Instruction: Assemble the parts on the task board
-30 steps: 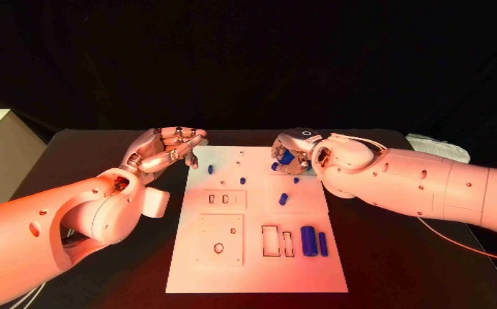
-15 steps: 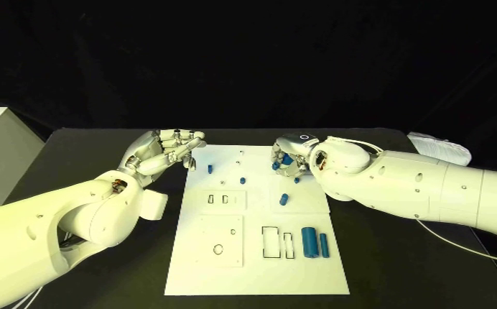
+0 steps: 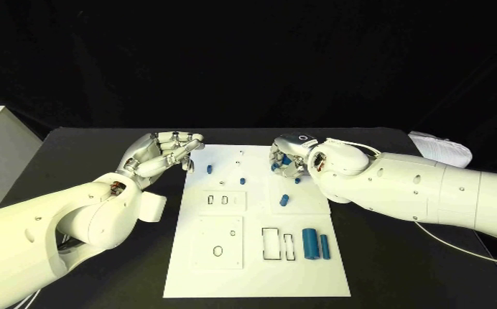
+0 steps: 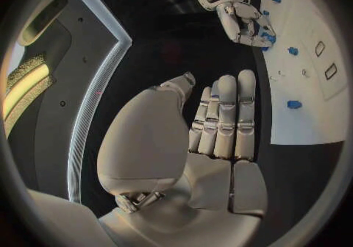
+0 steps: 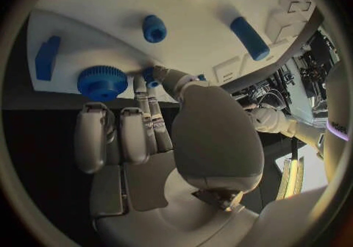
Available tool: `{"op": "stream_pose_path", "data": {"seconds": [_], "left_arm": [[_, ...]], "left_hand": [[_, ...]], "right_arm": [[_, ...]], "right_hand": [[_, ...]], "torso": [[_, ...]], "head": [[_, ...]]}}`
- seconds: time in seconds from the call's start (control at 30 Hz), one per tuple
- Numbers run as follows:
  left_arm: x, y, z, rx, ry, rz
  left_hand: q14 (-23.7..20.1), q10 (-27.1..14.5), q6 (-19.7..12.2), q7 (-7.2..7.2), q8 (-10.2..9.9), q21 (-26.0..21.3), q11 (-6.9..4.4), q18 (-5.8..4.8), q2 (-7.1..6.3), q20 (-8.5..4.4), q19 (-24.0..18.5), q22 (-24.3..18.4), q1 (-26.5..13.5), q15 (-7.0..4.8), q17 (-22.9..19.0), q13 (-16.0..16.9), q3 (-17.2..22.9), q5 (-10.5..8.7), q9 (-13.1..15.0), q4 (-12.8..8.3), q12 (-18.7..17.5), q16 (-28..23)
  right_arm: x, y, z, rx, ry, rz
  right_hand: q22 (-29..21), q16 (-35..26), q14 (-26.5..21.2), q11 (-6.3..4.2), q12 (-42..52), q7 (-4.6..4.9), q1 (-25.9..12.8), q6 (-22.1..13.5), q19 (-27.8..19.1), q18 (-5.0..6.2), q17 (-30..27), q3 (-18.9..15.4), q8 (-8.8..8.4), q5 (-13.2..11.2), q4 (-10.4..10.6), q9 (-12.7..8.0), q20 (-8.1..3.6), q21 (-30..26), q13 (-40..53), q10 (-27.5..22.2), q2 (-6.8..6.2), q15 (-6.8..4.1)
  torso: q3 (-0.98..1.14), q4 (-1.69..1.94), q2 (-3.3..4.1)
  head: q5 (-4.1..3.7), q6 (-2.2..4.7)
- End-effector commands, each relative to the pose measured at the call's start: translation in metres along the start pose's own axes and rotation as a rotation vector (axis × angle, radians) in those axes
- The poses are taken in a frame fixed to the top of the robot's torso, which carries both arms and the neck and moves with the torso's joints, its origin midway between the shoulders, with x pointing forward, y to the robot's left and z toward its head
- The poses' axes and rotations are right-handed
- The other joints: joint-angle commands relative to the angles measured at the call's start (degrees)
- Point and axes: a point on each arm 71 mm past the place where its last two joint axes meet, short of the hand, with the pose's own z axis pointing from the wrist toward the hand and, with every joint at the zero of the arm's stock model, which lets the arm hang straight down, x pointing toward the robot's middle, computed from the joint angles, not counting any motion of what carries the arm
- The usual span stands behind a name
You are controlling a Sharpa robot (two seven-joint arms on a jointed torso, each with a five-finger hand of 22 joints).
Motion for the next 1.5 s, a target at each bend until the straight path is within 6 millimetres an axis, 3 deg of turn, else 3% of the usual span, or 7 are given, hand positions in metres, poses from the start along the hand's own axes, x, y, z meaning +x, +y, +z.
{"op": "stream_pose_path", "data": {"seconds": [0.03,0.23,0.73,1.17,1.5], "left_arm": [[0.002,-0.001,0.001,0.001,0.014,-0.011],[0.001,0.0,0.002,-0.003,0.012,-0.011],[0.0,0.001,0.003,-0.009,0.009,-0.01],[0.001,0.001,0.003,-0.011,0.012,-0.011],[0.002,0.0,0.003,-0.011,0.014,-0.011]], "left_hand": [[-0.22,-0.28,-0.3,-0.09,-0.28,0.3,0.07,0.76,0.02,-0.14,-0.43,0.05,-0.45,0.03,-0.08,-0.07,0.25,-0.28,0.08,-0.02,-0.38,0.32],[-0.21,-0.35,-0.35,-0.08,-0.3,0.4,0.09,0.77,0.08,-0.11,-0.48,0.11,-0.43,0.04,-0.1,-0.08,0.33,-0.29,0.1,-0.06,-0.38,0.37],[-0.19,-0.5,-0.43,-0.06,-0.31,0.73,0.1,0.79,0.22,-0.06,-0.65,0.31,-0.21,0.06,-0.15,-0.07,0.63,-0.3,0.18,-0.35,-0.34,0.53],[-0.19,-0.5,-0.43,-0.06,-0.31,0.73,0.1,0.79,0.22,-0.06,-0.65,0.31,-0.21,0.06,-0.15,-0.07,0.63,-0.3,0.18,-0.35,-0.34,0.53],[-0.19,-0.5,-0.43,-0.06,-0.31,0.73,0.1,0.79,0.22,-0.06,-0.65,0.31,-0.21,0.06,-0.15,-0.07,0.63,-0.3,0.18,-0.35,-0.34,0.53]], "right_arm": [[-0.003,0.002,-0.001,-0.012,-0.058,0.016],[-0.007,0.005,-0.002,-0.004,-0.121,0.035],[-0.022,0.025,0.011,0.01,-0.228,0.06],[-0.029,0.04,0.031,0.005,-0.262,0.052],[-0.027,0.05,0.043,-0.008,-0.243,0.046]], "right_hand": [[0.62,0.35,2.05,-0.92,0.39,-0.36,0.99,1.11,0.34,-0.83,-0.01,0.62,1.0,0.8,-0.49,1.01,-0.49,0.47,0.65,1.88,1.17,-0.71],[1.05,0.48,2.05,-1.37,0.39,-0.67,1.33,1.64,0.45,-0.9,-0.08,1.16,2.11,0.7,-1.56,2.2,-0.92,0.72,1.23,3.1,1.7,-1.12],[1.3,0.54,2.04,-1.38,0.01,-0.79,0.29,1.36,0.5,-0.95,-0.22,0.96,2.55,0.48,-1.69,2.97,-1.02,0.84,1.54,3.29,1.2,-1.15],[1.48,0.59,2.05,-1.4,-0.09,-0.81,0.16,1.27,0.57,-0.98,-0.17,0.94,2.59,0.38,-1.73,3.09,-1.04,0.95,1.59,3.29,1.09,-1.17],[1.58,0.65,2.07,-1.35,-0.3,-0.75,-0.03,0.97,0.6,-1.0,-0.12,1.0,2.54,0.3,-1.77,3.22,-1.05,1.01,1.64,3.14,0.97,-1.16]], "torso": [[-0.02,0.06,0.26],[-0.05,0.11,0.44],[-0.2,0.34,0.84],[-0.29,0.54,1.04],[-0.23,0.42,1.24]], "head": [[-0.09,0.12],[-0.04,0.39],[0.2,1.1],[0.36,1.1],[0.89,1.06]]}}
